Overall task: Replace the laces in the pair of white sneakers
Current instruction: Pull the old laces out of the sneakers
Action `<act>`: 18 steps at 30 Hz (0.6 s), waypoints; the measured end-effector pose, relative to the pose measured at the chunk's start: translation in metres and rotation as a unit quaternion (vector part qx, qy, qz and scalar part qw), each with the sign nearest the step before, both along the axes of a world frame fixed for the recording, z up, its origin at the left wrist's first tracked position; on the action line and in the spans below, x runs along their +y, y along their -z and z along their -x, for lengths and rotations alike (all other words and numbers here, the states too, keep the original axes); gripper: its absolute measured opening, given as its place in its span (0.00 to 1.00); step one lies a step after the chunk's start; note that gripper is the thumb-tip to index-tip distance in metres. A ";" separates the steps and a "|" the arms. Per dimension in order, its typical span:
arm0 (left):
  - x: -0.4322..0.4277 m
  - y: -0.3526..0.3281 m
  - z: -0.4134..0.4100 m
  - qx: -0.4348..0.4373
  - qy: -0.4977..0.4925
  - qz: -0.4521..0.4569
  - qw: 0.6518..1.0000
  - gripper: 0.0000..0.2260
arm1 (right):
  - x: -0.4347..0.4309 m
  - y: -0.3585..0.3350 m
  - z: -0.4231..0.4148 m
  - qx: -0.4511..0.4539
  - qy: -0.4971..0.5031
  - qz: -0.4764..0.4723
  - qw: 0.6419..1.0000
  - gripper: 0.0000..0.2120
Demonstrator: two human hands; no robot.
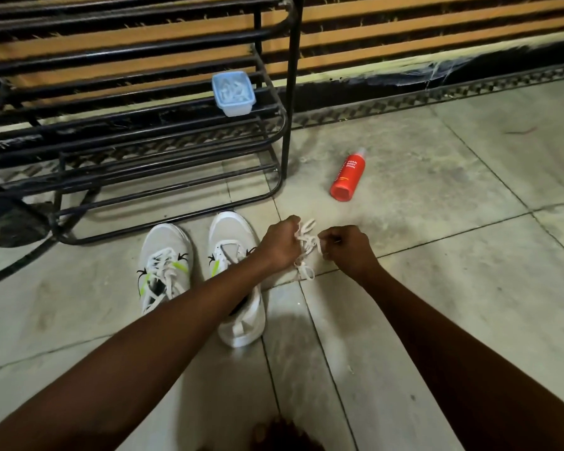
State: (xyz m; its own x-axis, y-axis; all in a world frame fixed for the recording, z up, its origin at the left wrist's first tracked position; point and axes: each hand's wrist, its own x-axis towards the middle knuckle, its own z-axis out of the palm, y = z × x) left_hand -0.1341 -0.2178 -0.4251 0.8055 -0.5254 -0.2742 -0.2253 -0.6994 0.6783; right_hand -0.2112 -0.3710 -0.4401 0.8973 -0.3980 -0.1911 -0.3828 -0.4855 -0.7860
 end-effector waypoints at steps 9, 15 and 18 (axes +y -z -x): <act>0.006 0.010 0.015 -0.030 -0.002 -0.134 0.990 0.15 | 0.019 0.022 0.022 0.021 0.017 0.088 0.996 0.07; 0.003 0.010 0.019 -0.009 0.037 -0.113 0.993 0.14 | 0.019 0.014 0.021 0.013 0.052 0.010 0.998 0.09; 0.009 0.006 0.018 -0.027 0.029 -0.092 0.995 0.11 | 0.017 0.010 0.021 -0.003 0.044 0.030 0.999 0.08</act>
